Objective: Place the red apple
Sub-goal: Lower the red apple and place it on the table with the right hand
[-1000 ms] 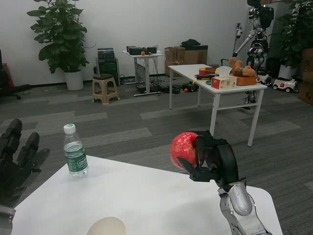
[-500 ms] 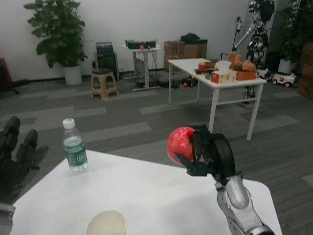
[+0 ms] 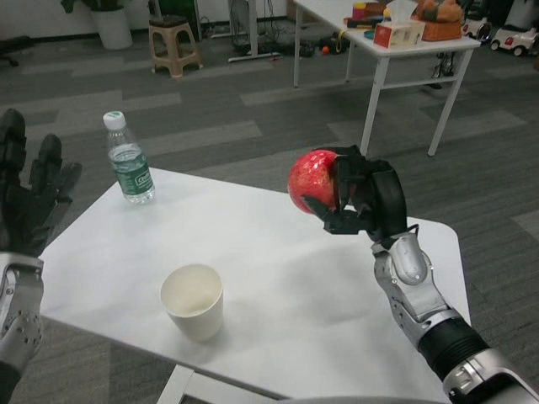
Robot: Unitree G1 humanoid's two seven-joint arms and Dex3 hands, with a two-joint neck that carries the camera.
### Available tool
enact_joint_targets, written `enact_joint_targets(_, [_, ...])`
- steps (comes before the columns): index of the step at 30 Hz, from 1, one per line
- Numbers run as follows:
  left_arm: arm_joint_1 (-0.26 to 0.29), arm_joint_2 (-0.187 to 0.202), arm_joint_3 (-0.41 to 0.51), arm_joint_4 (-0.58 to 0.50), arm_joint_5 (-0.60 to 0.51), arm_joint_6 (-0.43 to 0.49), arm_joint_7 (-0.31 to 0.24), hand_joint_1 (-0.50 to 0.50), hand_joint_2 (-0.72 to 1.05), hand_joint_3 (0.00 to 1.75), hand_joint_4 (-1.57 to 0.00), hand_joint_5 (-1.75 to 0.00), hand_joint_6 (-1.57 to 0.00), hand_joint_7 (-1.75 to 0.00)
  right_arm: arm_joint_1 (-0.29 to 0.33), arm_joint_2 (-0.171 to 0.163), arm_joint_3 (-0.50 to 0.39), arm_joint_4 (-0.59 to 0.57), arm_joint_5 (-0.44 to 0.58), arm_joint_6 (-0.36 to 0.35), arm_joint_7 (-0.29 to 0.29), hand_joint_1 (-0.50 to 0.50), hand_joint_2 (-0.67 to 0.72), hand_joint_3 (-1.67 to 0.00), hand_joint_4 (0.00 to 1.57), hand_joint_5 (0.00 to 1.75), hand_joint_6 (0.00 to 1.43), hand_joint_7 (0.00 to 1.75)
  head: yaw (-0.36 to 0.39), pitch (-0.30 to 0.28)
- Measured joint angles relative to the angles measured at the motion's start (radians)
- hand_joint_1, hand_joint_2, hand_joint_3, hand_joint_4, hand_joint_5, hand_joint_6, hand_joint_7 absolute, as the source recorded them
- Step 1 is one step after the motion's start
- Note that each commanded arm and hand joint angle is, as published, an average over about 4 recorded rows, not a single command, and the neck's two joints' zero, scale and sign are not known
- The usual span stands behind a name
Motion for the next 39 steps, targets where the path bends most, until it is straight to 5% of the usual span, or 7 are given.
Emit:
enact_joint_targets(20, [0.008, 0.002, -0.009, 0.002, -0.011, -0.002, 0.0, -0.5, 1.05, 0.0, 0.0, -0.1, 0.0, 0.0, 0.271, -0.075, 0.102, -0.165, 0.001, 0.048, -0.031, -0.33, -0.57, -1.11, 0.52, 1.65, 1.11, 1.54, -0.014, -0.038])
enact_joint_targets(34, [0.008, 0.006, -0.032, 0.03, -0.022, -0.003, 0.0, -0.5, 1.05, 0.0, 0.0, -0.1, 0.0, 0.0, 0.291, -0.074, 0.153, -0.025, -0.103, 0.057, -0.016, -0.33, -0.6, -1.11, 0.44, 1.65, 1.07, 1.54, -0.022, -0.051])
enact_joint_targets(39, [0.008, 0.006, -0.033, 0.035, -0.022, -0.003, 0.0, -0.5, 1.05, 0.0, 0.0, -0.1, 0.0, 0.0, 0.272, -0.067, 0.152, 0.002, -0.137, 0.055, -0.002, -0.33, -0.6, -1.11, 0.39, 1.65, 0.95, 1.61, -0.024, -0.055])
